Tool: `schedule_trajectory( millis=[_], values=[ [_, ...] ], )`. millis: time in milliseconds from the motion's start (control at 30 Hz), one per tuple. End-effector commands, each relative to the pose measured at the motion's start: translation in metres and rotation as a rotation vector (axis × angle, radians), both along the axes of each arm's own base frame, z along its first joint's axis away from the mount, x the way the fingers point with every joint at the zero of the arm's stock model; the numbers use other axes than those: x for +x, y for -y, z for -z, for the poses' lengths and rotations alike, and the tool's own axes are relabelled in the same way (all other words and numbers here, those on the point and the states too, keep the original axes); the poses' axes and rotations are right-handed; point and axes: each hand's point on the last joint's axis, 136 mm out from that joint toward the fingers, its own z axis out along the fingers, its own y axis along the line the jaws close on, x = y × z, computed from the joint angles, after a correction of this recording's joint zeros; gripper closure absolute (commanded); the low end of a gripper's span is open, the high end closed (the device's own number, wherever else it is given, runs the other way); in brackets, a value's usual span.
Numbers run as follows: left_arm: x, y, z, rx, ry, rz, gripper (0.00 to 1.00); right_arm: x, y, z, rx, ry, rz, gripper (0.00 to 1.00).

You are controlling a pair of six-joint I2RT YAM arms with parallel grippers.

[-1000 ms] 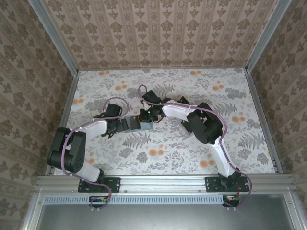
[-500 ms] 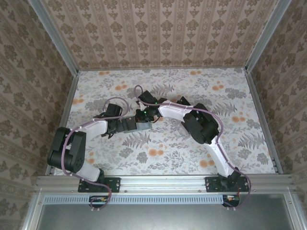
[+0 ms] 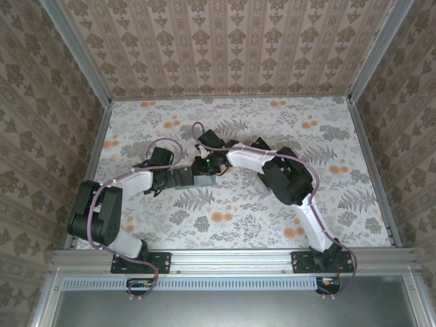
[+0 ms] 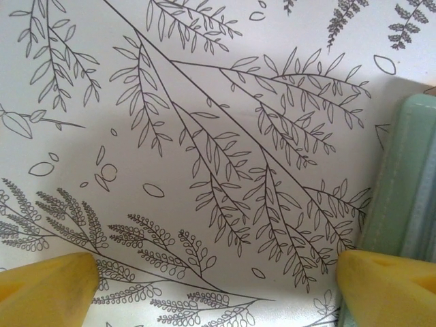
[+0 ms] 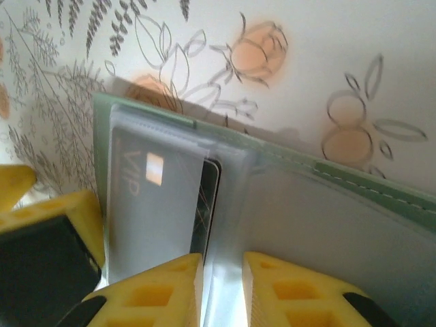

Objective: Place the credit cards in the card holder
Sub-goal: Insert the credit card into the card slot.

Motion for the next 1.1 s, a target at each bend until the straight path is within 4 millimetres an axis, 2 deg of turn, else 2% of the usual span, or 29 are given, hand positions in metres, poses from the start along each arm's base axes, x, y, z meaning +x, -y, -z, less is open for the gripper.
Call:
schedule_trajectory(
  millis=[0, 133, 300, 533, 667, 833, 1067],
  values=[
    [-0.004, 0.003, 0.009, -0.005, -0.039, 0.028, 0.0, -0.004, 0.015, -0.013, 0.005, 0.007, 0.011, 0.75],
    [-0.004, 0.003, 0.009, -0.005, -0.04, 0.029, 0.0, -0.003, 0.033, -0.002, -0.02, -0.012, 0.033, 0.76],
    [-0.002, 0.002, 0.004, -0.009, -0.029, 0.027, 0.0, 0.0, 0.043, -0.008, -0.022, 0.008, 0.041, 0.78],
    [0.007, 0.004, -0.028, -0.049, 0.057, 0.023, 0.0, 0.0, 0.035, -0.035, 0.035, 0.049, 0.004, 0.81],
    [0.011, 0.004, -0.045, -0.077, 0.101, 0.021, 0.0, -0.001, 0.028, -0.041, 0.051, 0.055, -0.007, 0.85],
    [0.013, 0.004, -0.057, -0.095, 0.127, 0.017, 0.0, -0.002, 0.018, -0.035, 0.05, 0.044, -0.018, 0.89],
    [0.011, 0.005, -0.056, -0.103, 0.121, 0.017, 0.0, 0.0, 0.007, -0.021, 0.042, 0.02, -0.021, 0.92]
  ],
)
